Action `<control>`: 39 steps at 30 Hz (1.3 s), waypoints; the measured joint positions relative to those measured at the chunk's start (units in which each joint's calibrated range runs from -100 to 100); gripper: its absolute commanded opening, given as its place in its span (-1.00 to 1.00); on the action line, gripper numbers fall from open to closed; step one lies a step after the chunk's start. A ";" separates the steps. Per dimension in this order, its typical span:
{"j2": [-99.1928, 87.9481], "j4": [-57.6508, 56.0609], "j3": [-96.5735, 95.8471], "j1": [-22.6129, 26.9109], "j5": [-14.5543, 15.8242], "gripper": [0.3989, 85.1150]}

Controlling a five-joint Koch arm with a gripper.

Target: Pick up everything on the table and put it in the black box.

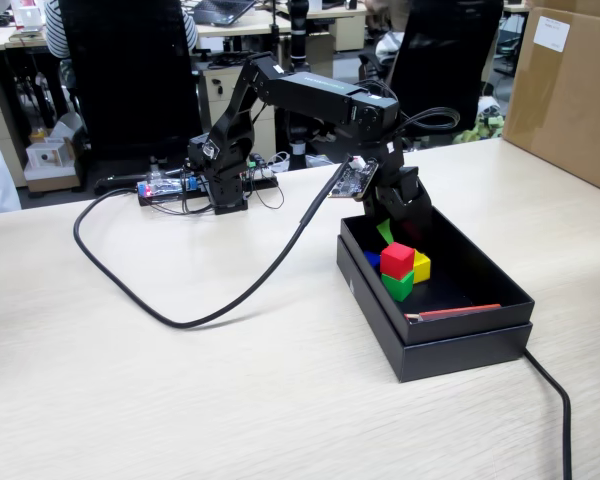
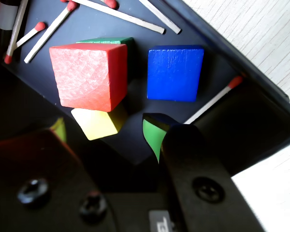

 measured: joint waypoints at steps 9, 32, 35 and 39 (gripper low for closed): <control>-17.22 -2.32 -4.84 -0.63 0.05 0.01; -87.90 17.19 -72.84 -15.97 -1.27 0.20; -93.46 25.01 -81.97 -17.09 -1.61 0.21; -100.06 32.68 -93.29 -18.27 -2.15 0.21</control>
